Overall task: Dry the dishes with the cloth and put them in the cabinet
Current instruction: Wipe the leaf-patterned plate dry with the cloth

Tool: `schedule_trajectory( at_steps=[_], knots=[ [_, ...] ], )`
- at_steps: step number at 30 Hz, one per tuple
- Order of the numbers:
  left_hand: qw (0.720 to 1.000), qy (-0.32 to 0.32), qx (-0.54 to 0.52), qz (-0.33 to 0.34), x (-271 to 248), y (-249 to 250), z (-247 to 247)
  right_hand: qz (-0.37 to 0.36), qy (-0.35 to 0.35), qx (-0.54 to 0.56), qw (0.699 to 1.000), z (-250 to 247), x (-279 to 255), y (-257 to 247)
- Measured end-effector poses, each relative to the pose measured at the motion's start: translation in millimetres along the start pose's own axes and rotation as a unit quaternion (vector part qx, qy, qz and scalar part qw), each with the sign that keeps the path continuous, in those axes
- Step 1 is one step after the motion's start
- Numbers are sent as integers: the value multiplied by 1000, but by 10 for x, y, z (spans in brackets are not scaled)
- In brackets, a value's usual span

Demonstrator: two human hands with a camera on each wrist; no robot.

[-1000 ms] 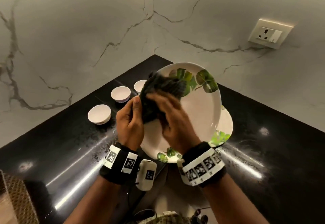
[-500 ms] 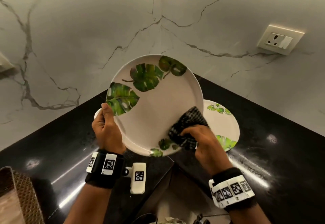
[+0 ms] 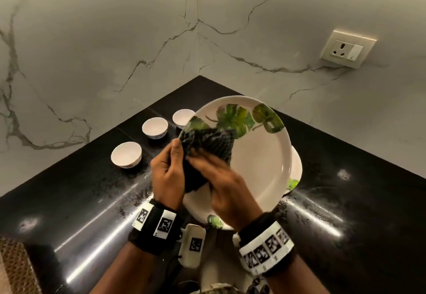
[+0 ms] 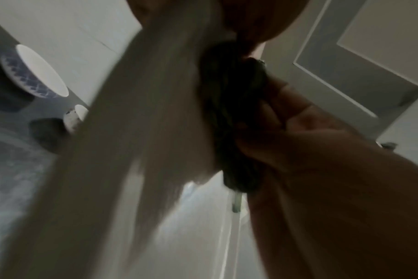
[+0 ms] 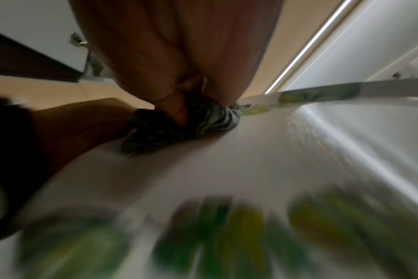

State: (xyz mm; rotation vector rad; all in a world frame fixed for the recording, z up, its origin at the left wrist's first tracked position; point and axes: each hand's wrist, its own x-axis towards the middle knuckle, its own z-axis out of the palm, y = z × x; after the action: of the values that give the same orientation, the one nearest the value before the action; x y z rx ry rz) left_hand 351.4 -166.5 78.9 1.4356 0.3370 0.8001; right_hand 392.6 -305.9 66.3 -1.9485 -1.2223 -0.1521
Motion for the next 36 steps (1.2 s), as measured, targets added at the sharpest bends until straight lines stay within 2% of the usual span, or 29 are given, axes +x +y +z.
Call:
schedule_trajectory(
  at_steps=[2, 4, 7, 9, 11, 13, 15, 16, 17, 18, 20, 21, 23, 25, 28, 29, 30, 31, 32, 34, 36],
  knots=[
    [997, 67, -19, -24, 112, 9, -31, -27, -54, 33, 998, 106, -192, 29],
    [989, 140, -28, -43, 243, 20, -110, -30, -69, 31, 997, 76, -397, 120],
    [977, 173, -80, -90, 370, 29, -227, -52, -54, -60, 995, -33, -521, 235],
    [971, 155, -117, -141, 369, 62, -229, -67, -12, -147, 987, -46, -472, 266],
    [967, 105, -151, -178, 329, 141, -179, -63, 77, -191, 977, -66, -401, 274],
    [964, 42, -185, -188, 307, 223, -143, -43, 165, -163, 972, -131, -350, 276],
    [961, 10, -202, -189, 327, 230, -159, 46, 254, -34, 965, -241, -307, 272],
    [966, 10, -188, -177, 349, 187, -181, 115, 304, 68, 943, -315, -275, 277],
    [975, 18, -146, -164, 373, 114, -210, 183, 349, 178, 902, -395, -243, 282],
    [982, 22, -98, -162, 381, 43, -236, 239, 382, 284, 847, -466, -232, 292],
    [982, -23, -29, -184, 357, -126, -283, 302, 393, 445, 746, -569, -253, 303],
    [977, -49, -24, -204, 336, -213, -308, 318, 386, 487, 716, -601, -272, 294],
    [970, -29, -75, -228, 284, -309, -329, 341, 378, 529, 679, -600, -313, 295],
    [972, 21, -124, -197, 251, -288, -312, 364, 389, 538, 653, -562, -340, 333],
    [976, 38, -153, -148, 225, -260, -241, 387, 491, 461, 630, -517, -362, 426],
    [975, 51, -164, -139, 208, -243, -214, 382, 535, 408, 634, -514, -350, 415],
    [974, 66, -169, -135, 201, -235, -191, 364, 568, 346, 652, -521, -334, 383],
    [974, 71, -169, -131, 195, -231, -174, 334, 577, 287, 688, -538, -321, 347],
    [977, 56, -163, -126, 183, -201, -146, 294, 562, 226, 740, -572, -299, 282],
    [985, 17, -132, -106, 146, -195, -111, 179, 478, 108, 853, -643, -232, 131],
    [990, -25, -102, -89, 87, -215, -45, 68, 371, 39, 925, -646, -84, -17]
  ],
)
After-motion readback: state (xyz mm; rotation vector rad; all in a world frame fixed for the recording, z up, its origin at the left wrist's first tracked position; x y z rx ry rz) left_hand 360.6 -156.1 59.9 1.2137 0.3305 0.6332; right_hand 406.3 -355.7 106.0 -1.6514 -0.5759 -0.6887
